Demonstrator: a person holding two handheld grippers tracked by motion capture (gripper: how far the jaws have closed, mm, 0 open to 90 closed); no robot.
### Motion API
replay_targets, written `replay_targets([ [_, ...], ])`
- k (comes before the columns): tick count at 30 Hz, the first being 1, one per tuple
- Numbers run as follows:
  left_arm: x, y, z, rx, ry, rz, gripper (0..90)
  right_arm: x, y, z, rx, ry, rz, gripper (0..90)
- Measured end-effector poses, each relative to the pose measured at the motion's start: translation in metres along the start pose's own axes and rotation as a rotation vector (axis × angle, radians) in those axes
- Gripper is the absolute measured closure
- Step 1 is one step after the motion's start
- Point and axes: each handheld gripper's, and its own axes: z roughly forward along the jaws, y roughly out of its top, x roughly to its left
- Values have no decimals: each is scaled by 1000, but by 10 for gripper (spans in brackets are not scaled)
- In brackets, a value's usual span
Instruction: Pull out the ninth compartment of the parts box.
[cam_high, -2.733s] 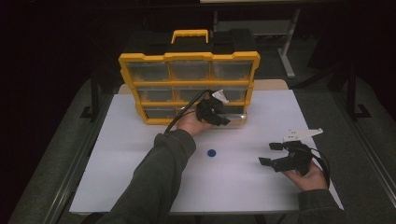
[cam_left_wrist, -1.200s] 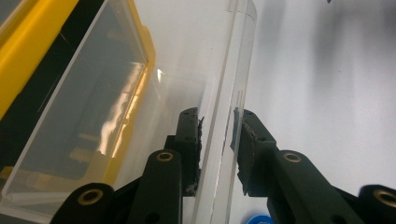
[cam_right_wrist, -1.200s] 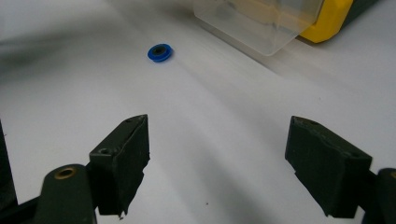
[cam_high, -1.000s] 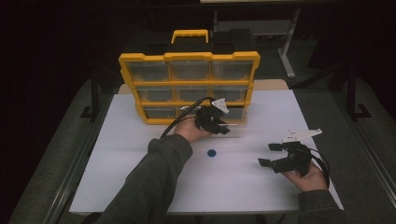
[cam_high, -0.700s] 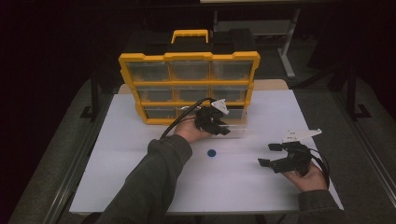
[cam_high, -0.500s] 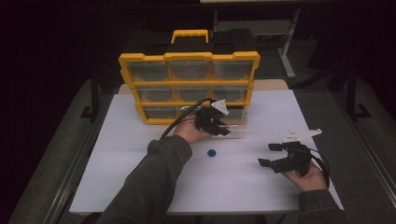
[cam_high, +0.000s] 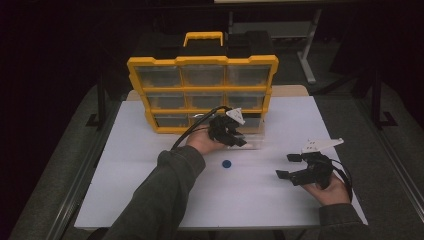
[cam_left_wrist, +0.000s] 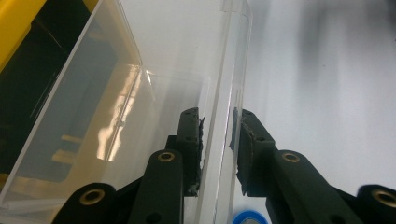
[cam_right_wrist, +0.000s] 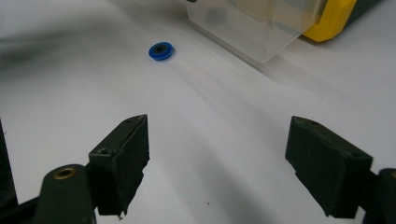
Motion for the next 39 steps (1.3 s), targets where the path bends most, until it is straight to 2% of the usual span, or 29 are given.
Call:
replay_targets([
  [4, -1, 0, -1, -5, -4, -3, 674, 0, 0, 0, 0, 1, 0, 202],
  [9, -3, 1, -7, -35, 2, -11, 609, 0, 0, 0, 3, -1, 0, 202],
  [13, -6, 1, -15, -53, 9, -16, 560, 0, 0, 0, 1, -2, 1, 203],
  [16, -11, -2, -31, -102, 19, -32, 544, 0, 0, 0, 1, -6, -1, 202],
  [17, -11, -2, -31, -102, 19, -32, 543, 1, 0, -1, 2, -7, 0, 202],
  [18, -14, -5, -40, -118, 27, -35, 540, 1, 0, -1, 2, -9, -2, 202],
  [22, -17, -12, -57, -147, 26, -47, 527, 5, -1, -3, -4, -28, -6, 204],
  [23, -17, -12, -57, -147, 26, -47, 522, 5, -1, -3, -4, -28, -6, 204],
  [24, -18, -17, -64, -147, 27, -41, 520, 6, -1, -4, -3, -38, -11, 204],
  [27, -19, -22, -71, -149, 34, -31, 516, 7, -1, -4, -7, -41, -13, 206],
  [28, -20, -24, -72, -151, 31, -47, 513, 8, -2, -4, -8, -43, -12, 208],
  [35, -28, -44, -89, -161, 62, -59, 499, 9, -1, -2, -3, -43, -12, 209],
  [36, -29, -49, -92, -174, 65, -74, 497, 9, -1, -1, -4, -42, -16, 209],
  [39, -32, -59, -98, -180, 78, -82, 490, 10, -1, 0, -5, -41, -18, 210],
])
